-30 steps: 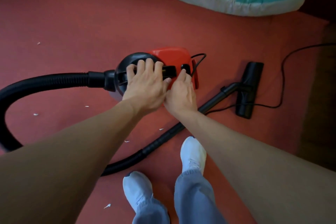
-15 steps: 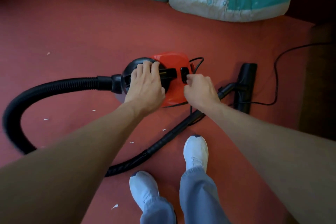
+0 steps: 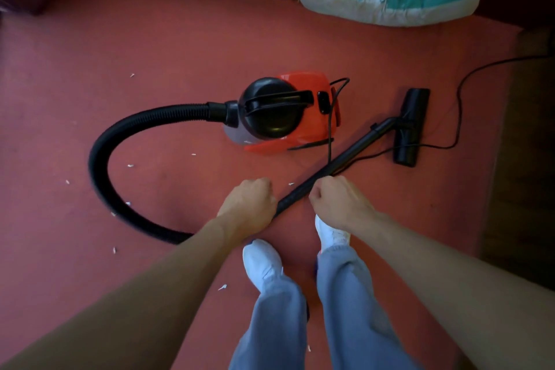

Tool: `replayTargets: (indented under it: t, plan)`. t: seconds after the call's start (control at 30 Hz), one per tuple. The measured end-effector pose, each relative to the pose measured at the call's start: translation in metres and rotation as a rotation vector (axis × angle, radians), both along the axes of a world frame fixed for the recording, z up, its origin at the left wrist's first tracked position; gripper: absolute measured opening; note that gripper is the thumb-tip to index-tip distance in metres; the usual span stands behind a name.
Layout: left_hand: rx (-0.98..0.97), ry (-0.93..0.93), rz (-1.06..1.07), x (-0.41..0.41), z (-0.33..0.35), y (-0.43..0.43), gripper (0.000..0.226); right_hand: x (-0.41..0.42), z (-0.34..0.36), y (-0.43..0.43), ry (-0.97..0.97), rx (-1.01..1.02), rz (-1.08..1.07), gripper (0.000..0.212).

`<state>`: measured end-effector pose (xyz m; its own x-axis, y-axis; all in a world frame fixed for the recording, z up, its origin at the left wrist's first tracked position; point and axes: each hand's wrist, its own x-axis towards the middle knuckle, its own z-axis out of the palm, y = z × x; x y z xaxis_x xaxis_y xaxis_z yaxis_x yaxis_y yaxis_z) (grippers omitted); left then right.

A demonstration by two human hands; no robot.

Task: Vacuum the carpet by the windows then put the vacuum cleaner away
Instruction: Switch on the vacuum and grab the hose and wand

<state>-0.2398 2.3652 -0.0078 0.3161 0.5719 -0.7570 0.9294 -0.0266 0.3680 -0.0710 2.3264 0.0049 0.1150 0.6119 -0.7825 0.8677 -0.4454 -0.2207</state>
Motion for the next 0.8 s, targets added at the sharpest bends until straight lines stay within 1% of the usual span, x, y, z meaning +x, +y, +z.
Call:
replayTargets:
  t: [0.07, 0.13, 0.2, 0.27, 0.33, 0.4, 0.5, 0.63, 0.73, 0.8]
  plan:
    - [-0.055, 0.030, 0.011, -0.007, 0.011, -0.017, 0.015, -0.013, 0.009, -0.010, 0.031, 0.011, 0.018, 0.028]
    - [-0.070, 0.041, 0.037, -0.016, 0.020, -0.035, 0.016, -0.024, 0.020, -0.020, 0.063, 0.003, 0.022, 0.028]
    - [-0.065, 0.051, 0.076, -0.022, 0.029, -0.049, 0.020, -0.033, 0.033, -0.030, 0.072, -0.025, 0.051, 0.027]
    - [-0.067, 0.052, 0.100, -0.025, 0.035, -0.058, 0.025, -0.041, 0.044, -0.039, 0.080, -0.052, 0.132, 0.024]
    - [-0.053, 0.045, 0.129, -0.028, 0.037, -0.062, 0.026, -0.050, 0.050, -0.046, 0.086, -0.030, 0.198, 0.025]
    - [-0.022, 0.036, 0.155, -0.030, 0.036, -0.065, 0.024, -0.060, 0.050, -0.052, 0.074, -0.009, 0.214, 0.026]
    - [0.041, 0.015, 0.179, -0.041, 0.025, -0.069, 0.023, -0.071, 0.036, -0.064, 0.071, 0.011, 0.243, 0.024]
    - [0.115, 0.039, 0.180, -0.074, -0.005, -0.084, 0.020, -0.080, 0.002, -0.080, 0.045, -0.010, 0.266, 0.025]
    - [0.097, 0.073, 0.116, -0.097, -0.041, -0.101, 0.016, -0.088, -0.035, -0.092, 0.011, -0.017, 0.229, 0.029]
    - [0.081, 0.088, 0.074, -0.106, -0.072, -0.108, 0.020, -0.095, -0.066, -0.097, -0.005, -0.012, 0.196, 0.029]
